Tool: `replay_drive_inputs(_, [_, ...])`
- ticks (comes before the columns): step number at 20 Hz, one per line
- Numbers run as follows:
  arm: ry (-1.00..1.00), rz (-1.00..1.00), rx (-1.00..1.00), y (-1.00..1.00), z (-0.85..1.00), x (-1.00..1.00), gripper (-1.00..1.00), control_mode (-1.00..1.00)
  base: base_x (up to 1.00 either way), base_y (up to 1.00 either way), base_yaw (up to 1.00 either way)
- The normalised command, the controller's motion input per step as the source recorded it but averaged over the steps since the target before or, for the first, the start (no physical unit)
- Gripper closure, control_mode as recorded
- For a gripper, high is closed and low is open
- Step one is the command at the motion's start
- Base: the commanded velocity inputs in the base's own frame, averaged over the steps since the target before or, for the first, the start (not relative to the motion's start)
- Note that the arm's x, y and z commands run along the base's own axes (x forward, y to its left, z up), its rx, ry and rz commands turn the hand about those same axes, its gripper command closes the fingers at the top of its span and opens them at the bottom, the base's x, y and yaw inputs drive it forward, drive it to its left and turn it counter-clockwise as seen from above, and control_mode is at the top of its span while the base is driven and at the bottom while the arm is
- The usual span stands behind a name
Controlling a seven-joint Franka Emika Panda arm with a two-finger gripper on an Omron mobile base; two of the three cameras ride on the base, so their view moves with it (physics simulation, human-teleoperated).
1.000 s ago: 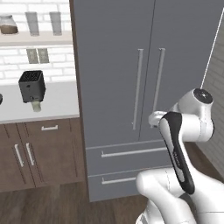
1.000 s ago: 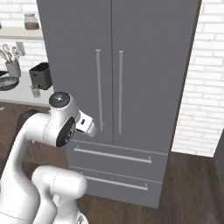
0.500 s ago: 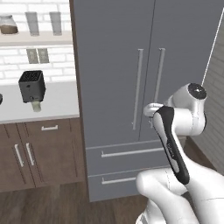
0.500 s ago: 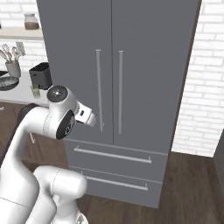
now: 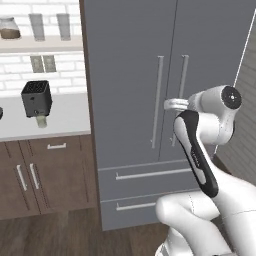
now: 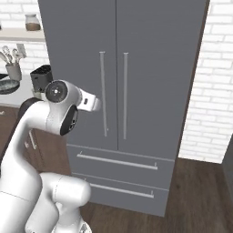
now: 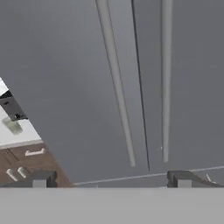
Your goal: Grab a lemon wedge from the fridge and one ice cube from the ice bowl, and put them in the glass of lemonade.
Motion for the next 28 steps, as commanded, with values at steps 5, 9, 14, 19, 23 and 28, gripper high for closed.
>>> replay_drive_inputs(5, [-0.08, 0.01, -0.03, 0.00, 0.58, 0.22, -1.00, -1.00, 0.00, 0.00, 0.00])
replay_drive_inputs(9, [0.01, 0.00, 0.00, -0.04, 0.17, 0.51, -1.00, -1.00, 0.00, 0.00, 0.00])
replay_drive_inputs(14, [0.01, 0.00, 0.00, -0.02, 0.00, 0.69, -1.00, -1.00, 0.00, 0.00, 0.00])
replay_drive_inputs(19, [0.00, 0.00, 0.00, 0.00, 0.00, 0.80, -1.00, -1.00, 0.00, 0.00, 0.00])
replay_drive_inputs(23, [0.01, 0.00, 0.00, 0.00, 0.00, 0.81, -1.00, -1.00, 0.00, 0.00, 0.00])
replay_drive_inputs(28, [0.03, 0.00, 0.00, -0.02, -0.02, 0.80, -1.00, -1.00, 0.00, 0.00, 0.00])
